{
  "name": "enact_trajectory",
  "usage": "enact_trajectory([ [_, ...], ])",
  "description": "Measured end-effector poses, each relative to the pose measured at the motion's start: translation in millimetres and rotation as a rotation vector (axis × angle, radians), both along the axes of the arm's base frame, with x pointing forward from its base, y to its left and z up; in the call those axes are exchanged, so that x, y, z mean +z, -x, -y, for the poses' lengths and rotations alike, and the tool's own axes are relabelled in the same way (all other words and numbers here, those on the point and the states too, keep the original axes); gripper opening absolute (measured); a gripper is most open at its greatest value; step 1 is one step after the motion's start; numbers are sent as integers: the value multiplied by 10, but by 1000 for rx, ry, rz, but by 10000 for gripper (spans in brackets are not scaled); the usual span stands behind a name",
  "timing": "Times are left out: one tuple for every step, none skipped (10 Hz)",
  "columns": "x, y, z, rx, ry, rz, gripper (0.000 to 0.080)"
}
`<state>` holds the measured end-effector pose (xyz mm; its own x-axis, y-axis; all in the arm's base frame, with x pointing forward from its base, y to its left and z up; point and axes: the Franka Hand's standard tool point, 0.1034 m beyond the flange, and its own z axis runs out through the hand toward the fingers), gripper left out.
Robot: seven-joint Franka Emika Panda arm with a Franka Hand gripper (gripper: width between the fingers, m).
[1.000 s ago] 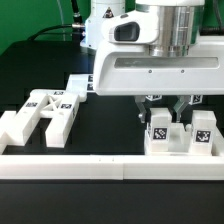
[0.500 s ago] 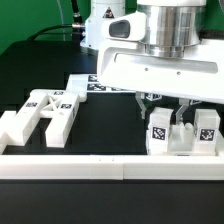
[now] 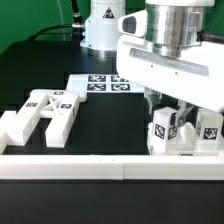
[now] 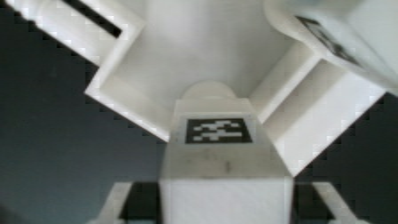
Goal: Assemble chair
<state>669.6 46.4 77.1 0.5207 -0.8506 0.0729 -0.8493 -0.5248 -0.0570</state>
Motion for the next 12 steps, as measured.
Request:
enact_trajectory([
  [1, 1, -3, -86, -7, 3, 291],
  [1, 1, -1, -181, -14, 6, 291],
  [0, 1, 2, -217, -16, 7, 291],
  [-2, 2, 1, -197, -15, 7, 368],
  [-5, 3, -1, -176, -13, 5, 368],
  [-9, 4, 7, -157, -11, 4, 504],
  [-15, 5, 30, -106, -6, 1, 618],
  [-19, 6, 35, 26, 8, -4, 640],
  [-17, 8, 33, 95, 14, -10, 640],
  [-15, 5, 41, 209, 24, -13, 648],
  [-16, 4, 52, 303, 32, -17, 648],
  [-16, 4, 61, 371, 38, -19, 648],
])
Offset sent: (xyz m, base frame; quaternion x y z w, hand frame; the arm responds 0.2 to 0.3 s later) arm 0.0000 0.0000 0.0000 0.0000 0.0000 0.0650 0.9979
